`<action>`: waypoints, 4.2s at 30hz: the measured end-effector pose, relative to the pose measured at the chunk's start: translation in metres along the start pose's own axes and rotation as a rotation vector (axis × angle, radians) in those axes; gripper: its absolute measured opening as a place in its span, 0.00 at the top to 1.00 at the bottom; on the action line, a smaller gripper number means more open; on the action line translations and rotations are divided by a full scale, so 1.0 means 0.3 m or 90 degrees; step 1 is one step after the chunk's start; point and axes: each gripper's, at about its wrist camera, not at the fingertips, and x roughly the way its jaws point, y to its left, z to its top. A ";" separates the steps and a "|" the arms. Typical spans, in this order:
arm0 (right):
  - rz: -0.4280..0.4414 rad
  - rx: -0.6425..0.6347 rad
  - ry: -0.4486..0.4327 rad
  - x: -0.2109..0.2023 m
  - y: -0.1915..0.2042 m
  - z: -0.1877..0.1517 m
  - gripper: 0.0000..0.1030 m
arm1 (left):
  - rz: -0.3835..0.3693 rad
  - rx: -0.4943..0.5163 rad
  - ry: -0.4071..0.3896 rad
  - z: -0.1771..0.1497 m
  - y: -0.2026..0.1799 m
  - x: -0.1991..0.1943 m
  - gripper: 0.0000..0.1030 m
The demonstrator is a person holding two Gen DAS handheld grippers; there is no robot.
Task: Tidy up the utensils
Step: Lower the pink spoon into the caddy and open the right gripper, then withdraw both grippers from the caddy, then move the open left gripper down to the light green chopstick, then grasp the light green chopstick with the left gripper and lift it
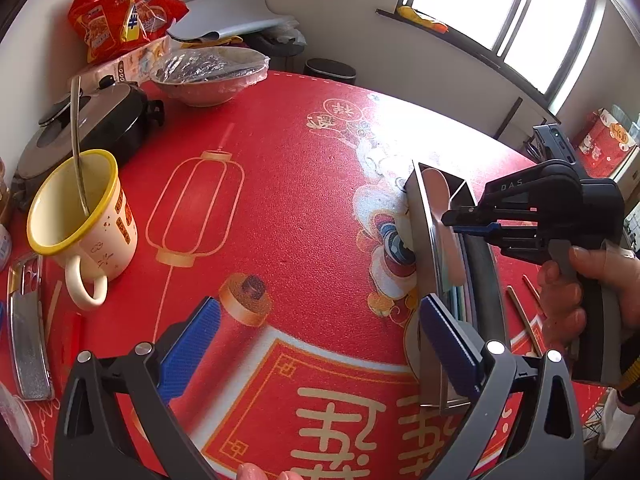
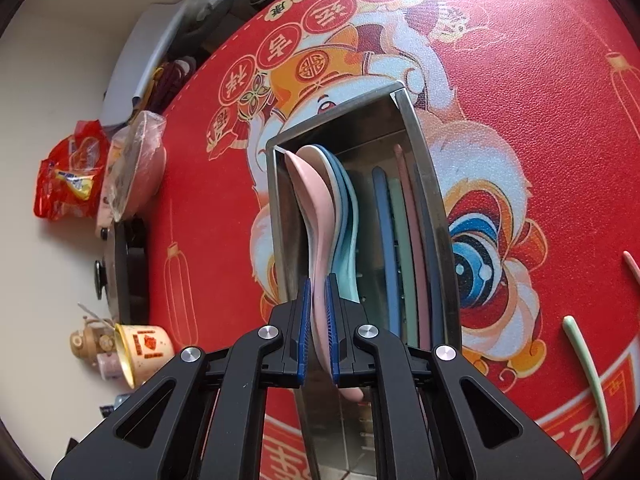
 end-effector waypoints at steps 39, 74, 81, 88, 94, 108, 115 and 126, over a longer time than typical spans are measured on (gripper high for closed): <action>-0.123 -0.180 -0.340 -0.646 -0.425 -0.112 0.14 | -0.045 0.097 -0.013 0.027 -0.469 0.040 0.06; -0.271 -0.191 -0.321 -0.818 -0.881 0.008 0.14 | 0.021 0.050 0.124 -0.130 -0.923 0.220 0.21; -0.251 -0.206 -0.287 -0.797 -0.915 0.032 0.14 | 0.020 0.001 0.160 -0.207 -0.939 0.258 0.48; -0.226 -0.211 -0.236 -0.748 -0.945 0.037 0.14 | 0.014 -0.017 0.187 -0.268 -0.967 0.284 0.55; -0.217 -0.256 -0.216 -0.728 -0.929 0.023 0.14 | 0.024 -0.006 0.198 -0.299 -1.009 0.319 0.62; -0.186 -0.273 -0.159 -0.671 -0.921 0.031 0.14 | 0.096 0.018 0.170 -0.262 -1.035 0.360 0.77; -0.171 -0.299 -0.144 -0.648 -0.876 0.027 0.14 | 0.090 -0.009 0.159 -0.267 -0.961 0.341 0.93; -0.164 -0.296 -0.136 -0.636 -0.869 0.016 0.14 | 0.105 0.035 0.147 -0.289 -0.995 0.335 0.93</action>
